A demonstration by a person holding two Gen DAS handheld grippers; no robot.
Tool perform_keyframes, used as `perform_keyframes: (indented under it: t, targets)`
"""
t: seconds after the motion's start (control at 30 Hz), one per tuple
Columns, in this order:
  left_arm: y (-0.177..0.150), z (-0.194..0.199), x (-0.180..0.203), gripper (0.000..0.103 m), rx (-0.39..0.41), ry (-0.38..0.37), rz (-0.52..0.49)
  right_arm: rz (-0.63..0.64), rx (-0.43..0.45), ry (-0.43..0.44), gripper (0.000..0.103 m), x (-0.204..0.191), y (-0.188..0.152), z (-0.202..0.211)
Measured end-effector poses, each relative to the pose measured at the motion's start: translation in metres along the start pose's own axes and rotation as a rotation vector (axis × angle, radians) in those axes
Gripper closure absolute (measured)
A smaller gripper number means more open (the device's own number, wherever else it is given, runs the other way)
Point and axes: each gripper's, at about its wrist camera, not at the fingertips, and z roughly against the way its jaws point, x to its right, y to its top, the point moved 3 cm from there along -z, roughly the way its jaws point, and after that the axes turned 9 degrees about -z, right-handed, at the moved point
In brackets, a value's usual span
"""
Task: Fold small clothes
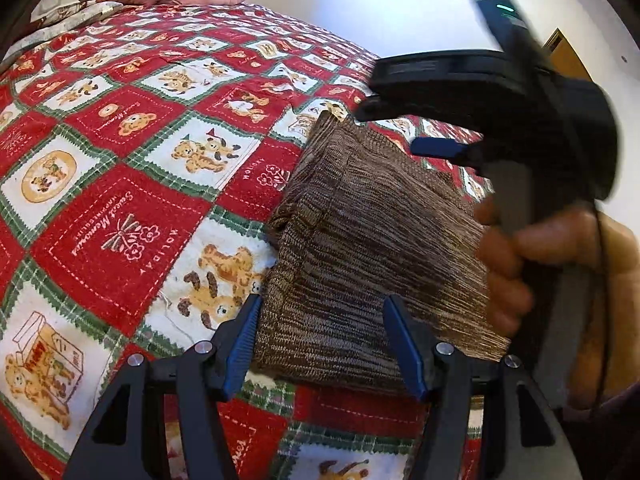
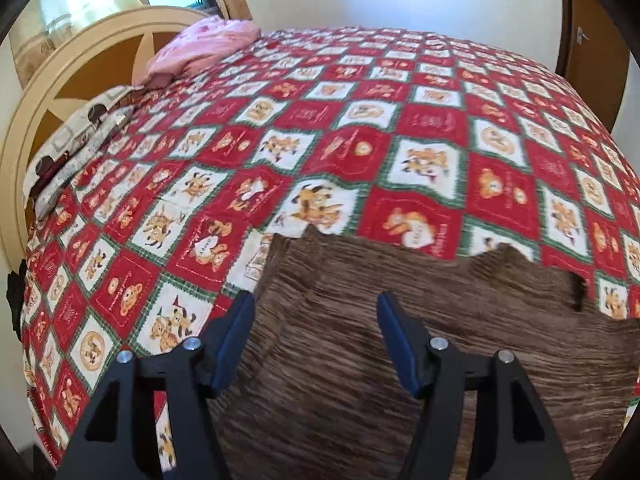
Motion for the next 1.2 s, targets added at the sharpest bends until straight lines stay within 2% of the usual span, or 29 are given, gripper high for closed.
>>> perform_keyframes:
  t: [0.13,0.2,0.3,0.4,0.43,0.5,0.53,0.6,0.67,0.7,0.8,0.87,1.0,1.2]
  targets:
    - [-0.003,0.005,-0.012,0.041,0.025,-0.053,0.066,0.124,-0.064,-0.046,0.032,-0.025,-0.008,-0.029]
    - [-0.006,0.007,-0.014,0.041,0.047,-0.05,0.069,0.164,-0.104,-0.068,0.023,-0.031,-0.012,-0.044]
    - [-0.01,0.007,-0.012,0.041,0.077,-0.044,0.05,0.227,-0.081,-0.111,0.012,-0.039,-0.017,-0.055]
    - [-0.013,0.009,-0.014,0.041,0.108,-0.056,0.07,0.256,-0.064,-0.139,0.014,-0.042,-0.02,-0.057]
    - [-0.013,0.008,-0.014,0.041,0.11,-0.056,0.072,0.257,-0.061,-0.139,0.016,-0.041,-0.02,-0.056]
    - [-0.011,0.007,-0.012,0.041,0.108,-0.047,0.068,0.259,-0.044,-0.153,0.043,-0.037,-0.018,-0.052]
    - [-0.01,0.006,-0.011,0.041,0.109,-0.045,0.069,0.253,-0.042,-0.159,0.049,-0.033,-0.016,-0.05]
    - [-0.01,0.005,-0.01,0.041,0.108,-0.035,0.063,0.222,-0.042,-0.153,0.074,-0.026,-0.01,-0.046]
    - [-0.009,0.004,-0.008,0.041,0.111,-0.024,0.047,0.15,-0.048,-0.074,0.082,-0.015,-0.006,-0.039]
    - [-0.01,0.004,-0.006,0.043,0.114,-0.015,0.037,0.113,-0.048,-0.037,0.084,-0.011,-0.004,-0.036]
    - [-0.01,0.004,-0.007,0.061,0.12,0.019,0.015,-0.027,-0.051,0.096,0.085,0.006,-0.003,-0.028]
    - [-0.01,0.004,-0.013,0.084,0.12,0.029,0.027,-0.11,-0.047,0.172,0.086,0.019,-0.003,-0.023]
    - [-0.01,0.004,-0.012,0.089,0.112,0.005,0.022,-0.242,-0.033,0.303,0.086,0.038,-0.002,-0.01]
    - [-0.008,0.016,0.011,0.092,0.16,0.023,-0.087,-0.264,0.009,0.328,0.087,0.046,0.001,0.013]
